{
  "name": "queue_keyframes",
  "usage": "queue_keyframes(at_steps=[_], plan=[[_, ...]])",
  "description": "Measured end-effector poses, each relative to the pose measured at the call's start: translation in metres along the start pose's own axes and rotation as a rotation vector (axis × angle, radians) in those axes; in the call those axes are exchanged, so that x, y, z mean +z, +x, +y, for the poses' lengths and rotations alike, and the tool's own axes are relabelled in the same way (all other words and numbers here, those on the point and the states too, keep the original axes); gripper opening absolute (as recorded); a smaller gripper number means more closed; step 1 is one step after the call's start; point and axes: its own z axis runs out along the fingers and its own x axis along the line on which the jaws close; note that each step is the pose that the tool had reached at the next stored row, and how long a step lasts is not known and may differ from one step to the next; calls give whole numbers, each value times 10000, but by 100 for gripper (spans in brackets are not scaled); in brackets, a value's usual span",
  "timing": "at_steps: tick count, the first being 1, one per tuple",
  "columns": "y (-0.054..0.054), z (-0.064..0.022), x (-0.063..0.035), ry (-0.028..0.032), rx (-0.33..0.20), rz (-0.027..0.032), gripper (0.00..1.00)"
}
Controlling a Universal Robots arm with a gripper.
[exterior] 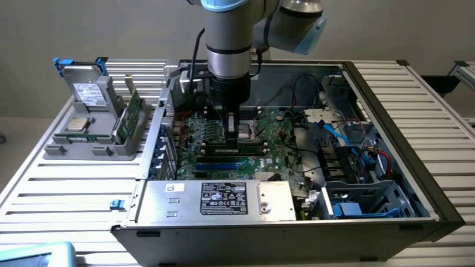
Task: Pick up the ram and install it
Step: 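Press down the ram until it locks into place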
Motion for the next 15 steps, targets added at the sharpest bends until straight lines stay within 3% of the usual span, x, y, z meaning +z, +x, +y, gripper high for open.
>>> queue_keyframes(at_steps=[15], plan=[[-22, 40, 60, -4, -2, 6, 11]])
